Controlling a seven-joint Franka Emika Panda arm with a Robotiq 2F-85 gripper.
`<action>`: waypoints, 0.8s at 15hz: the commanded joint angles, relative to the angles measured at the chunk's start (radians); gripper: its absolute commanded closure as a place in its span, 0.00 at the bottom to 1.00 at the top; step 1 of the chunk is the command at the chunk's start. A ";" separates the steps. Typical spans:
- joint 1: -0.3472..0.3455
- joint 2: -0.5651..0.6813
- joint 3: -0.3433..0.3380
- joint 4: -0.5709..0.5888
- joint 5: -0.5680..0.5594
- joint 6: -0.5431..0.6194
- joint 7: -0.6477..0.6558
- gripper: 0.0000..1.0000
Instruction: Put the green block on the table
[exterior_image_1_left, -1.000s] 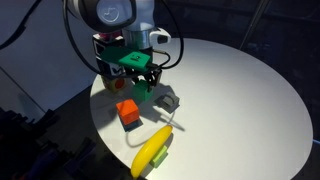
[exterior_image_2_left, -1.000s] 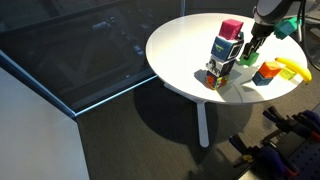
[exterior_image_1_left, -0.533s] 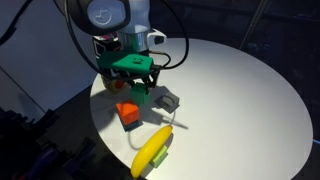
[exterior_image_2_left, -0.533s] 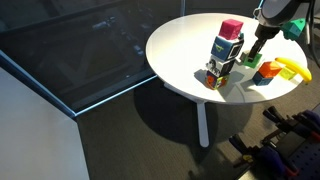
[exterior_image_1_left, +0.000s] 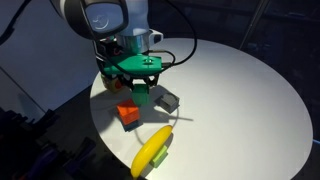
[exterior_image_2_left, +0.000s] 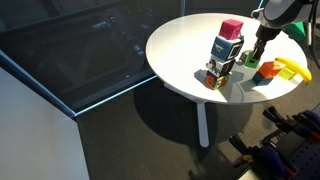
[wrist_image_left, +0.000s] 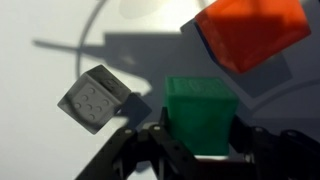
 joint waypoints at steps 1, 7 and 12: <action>-0.021 -0.034 0.027 -0.049 0.017 0.043 -0.092 0.71; -0.028 -0.039 0.054 -0.101 0.035 0.095 -0.166 0.71; -0.034 -0.039 0.060 -0.124 0.046 0.102 -0.208 0.71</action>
